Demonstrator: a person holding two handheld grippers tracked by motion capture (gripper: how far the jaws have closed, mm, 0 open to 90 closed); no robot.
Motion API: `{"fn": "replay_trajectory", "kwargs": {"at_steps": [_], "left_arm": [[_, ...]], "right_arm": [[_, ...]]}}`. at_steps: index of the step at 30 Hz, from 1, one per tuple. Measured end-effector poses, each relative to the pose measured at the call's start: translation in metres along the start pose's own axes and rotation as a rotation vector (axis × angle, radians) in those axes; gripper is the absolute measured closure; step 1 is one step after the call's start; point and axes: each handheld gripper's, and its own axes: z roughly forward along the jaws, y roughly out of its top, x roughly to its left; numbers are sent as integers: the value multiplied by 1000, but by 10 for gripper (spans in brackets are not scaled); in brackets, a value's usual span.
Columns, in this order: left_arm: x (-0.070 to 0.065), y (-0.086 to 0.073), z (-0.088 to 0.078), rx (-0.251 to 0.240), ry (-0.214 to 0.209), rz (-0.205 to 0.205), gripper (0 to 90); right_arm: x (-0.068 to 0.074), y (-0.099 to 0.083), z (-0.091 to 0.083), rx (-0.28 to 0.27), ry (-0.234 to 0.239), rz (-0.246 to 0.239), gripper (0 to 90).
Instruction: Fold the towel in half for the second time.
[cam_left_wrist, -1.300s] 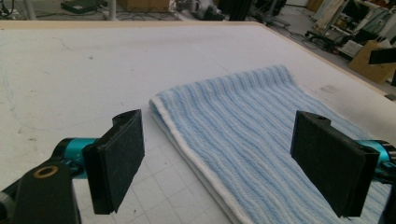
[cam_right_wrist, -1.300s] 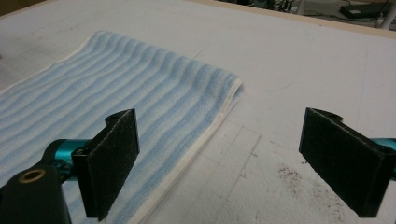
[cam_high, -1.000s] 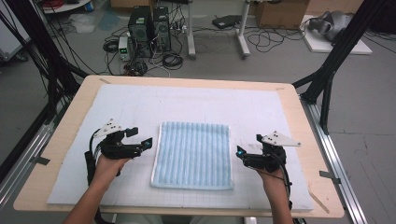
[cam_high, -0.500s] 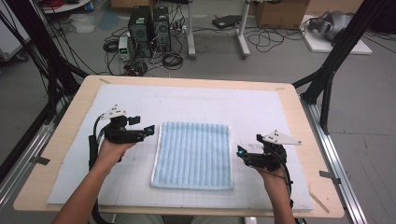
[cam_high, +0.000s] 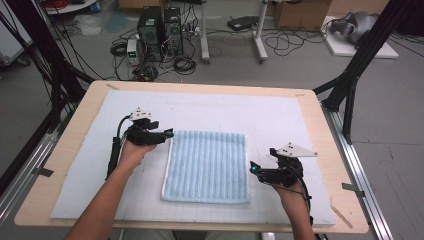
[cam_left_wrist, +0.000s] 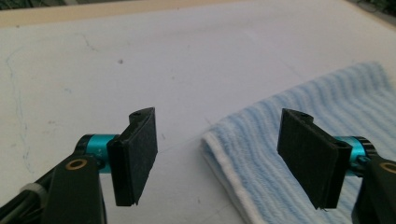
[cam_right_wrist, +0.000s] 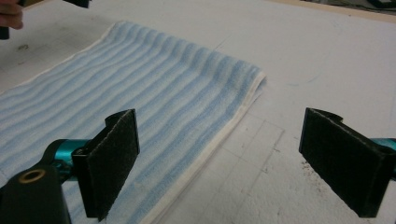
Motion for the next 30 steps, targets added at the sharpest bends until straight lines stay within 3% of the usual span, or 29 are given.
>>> {"fn": "replay_trajectory", "kwargs": {"at_steps": [3,8,14,16,18,23,30], "left_arm": [[1,-4,10,20,5,-8,327],[0,-10,24,36,13,-62,357],[-10,-16,35,93,7,-7,420],[-15,-16,37,99,26,37,464],[-18,-16,37,97,23,53,563],[-20,-17,37,103,-18,30,808],[-17,-17,37,99,-37,-6,845]], "right_arm": [[1,-1,3,-5,7,0,114],[1,-2,8,12,10,4,114],[1,-2,9,18,7,2,114],[0,-2,9,18,4,8,114],[0,-2,10,18,5,10,114],[0,4,19,34,5,6,114],[-8,23,46,70,0,7,114]]}}
